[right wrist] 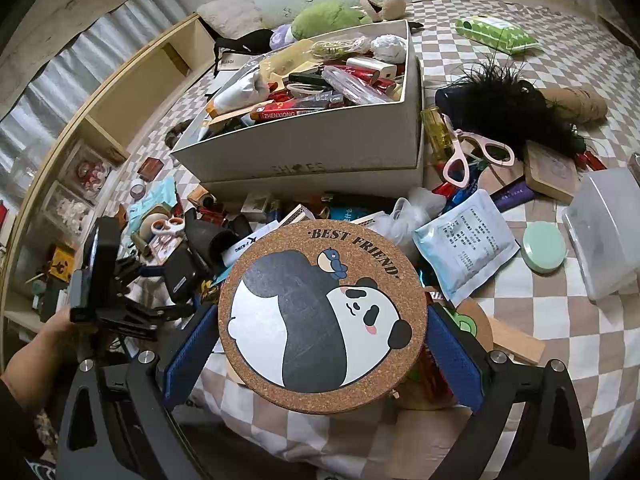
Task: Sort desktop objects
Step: 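Grasp the black leather case with the left tool while the right tool lifts the coaster, then carry the black case and the coaster over the white shoe box with both tools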
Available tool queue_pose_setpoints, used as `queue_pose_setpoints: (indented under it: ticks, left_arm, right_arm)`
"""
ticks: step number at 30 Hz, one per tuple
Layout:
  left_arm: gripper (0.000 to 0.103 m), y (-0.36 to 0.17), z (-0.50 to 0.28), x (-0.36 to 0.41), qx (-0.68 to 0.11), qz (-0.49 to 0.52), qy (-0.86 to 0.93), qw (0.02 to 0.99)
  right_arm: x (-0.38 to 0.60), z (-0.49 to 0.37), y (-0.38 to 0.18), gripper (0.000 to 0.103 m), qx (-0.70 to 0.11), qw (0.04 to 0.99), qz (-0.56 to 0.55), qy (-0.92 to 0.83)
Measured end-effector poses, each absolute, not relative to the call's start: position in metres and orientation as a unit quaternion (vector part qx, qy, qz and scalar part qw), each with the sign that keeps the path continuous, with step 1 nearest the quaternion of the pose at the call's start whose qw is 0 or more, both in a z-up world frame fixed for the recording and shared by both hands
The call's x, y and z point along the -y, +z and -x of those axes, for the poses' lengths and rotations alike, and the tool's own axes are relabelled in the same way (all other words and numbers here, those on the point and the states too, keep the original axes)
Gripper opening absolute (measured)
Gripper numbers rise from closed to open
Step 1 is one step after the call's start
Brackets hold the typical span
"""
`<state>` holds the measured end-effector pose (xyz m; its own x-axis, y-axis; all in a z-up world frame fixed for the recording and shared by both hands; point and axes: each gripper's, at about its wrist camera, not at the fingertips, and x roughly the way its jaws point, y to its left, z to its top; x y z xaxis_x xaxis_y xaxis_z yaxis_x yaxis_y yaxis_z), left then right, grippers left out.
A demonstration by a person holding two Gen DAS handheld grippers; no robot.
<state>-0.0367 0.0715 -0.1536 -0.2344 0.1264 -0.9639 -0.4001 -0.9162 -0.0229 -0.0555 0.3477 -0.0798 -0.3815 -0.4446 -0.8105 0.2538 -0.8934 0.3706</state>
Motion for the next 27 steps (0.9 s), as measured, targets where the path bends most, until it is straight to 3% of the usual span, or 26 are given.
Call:
queue_pose_setpoints:
  ticks: [8, 27]
  left_arm:
    - [0.082, -0.148, 0.032, -0.078, -0.125, 0.582, 0.786, 0.17]
    - [0.081, -0.102, -0.042, -0.085, -0.052, 0.565, 0.811, 0.143]
  right_arm:
    - [-0.349, 0.056, -0.081, 0.099, 0.095, 0.214, -0.516, -0.824]
    - [-0.329, 0.054, -0.092, 0.099, 0.079, 0.214, -0.528, -0.818]
